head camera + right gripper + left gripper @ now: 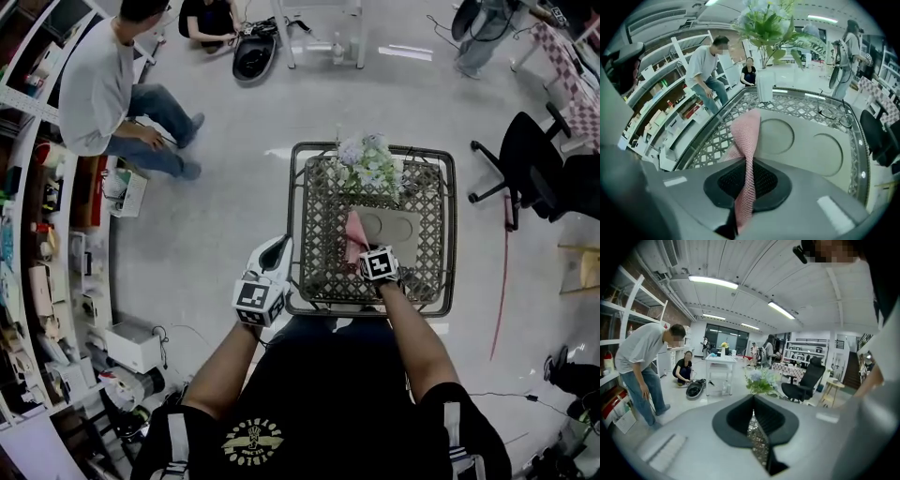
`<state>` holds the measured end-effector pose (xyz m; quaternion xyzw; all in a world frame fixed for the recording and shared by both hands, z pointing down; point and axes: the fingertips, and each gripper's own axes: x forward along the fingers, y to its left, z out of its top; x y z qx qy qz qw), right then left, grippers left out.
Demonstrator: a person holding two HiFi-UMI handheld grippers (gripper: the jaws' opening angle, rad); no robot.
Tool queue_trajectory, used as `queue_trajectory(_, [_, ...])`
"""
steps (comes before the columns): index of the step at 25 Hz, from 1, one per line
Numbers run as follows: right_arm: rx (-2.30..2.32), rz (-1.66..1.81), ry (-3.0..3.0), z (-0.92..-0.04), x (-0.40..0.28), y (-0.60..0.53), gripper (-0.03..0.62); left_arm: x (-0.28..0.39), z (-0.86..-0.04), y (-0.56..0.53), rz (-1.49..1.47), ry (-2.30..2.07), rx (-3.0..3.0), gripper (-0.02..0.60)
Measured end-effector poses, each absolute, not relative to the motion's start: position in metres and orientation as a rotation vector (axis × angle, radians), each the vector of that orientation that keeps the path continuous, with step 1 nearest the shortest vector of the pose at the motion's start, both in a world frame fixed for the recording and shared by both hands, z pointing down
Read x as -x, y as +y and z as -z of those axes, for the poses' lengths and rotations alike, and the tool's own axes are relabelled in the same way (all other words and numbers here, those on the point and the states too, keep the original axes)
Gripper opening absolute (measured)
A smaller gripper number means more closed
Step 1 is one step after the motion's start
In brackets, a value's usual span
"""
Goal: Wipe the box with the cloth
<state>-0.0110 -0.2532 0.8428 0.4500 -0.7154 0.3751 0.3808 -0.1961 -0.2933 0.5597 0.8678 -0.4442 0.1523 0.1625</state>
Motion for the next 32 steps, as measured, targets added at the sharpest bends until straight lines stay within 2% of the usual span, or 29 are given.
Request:
queue_trajectory(15, [-1.218, -0.925, -1.709, -0.841, -0.144, -0.213, 0.021, 0.107, -0.554, -0.275, -0.412, -1.277, -2.468, 0.000])
queue_trajectory(24, [-1.171, -0.908, -1.830, -0.828, -0.146, -0.209, 0.021, 0.078, -0.554, -0.261, -0.374, -1.336, -2.445, 0.000])
queue_trajectory(32, [-1.182, -0.926, -2.041, -0.771, -0.150, -0.205, 0.021, 0.052, -0.557, -0.265, -0.333, -1.351, -2.443, 0.000])
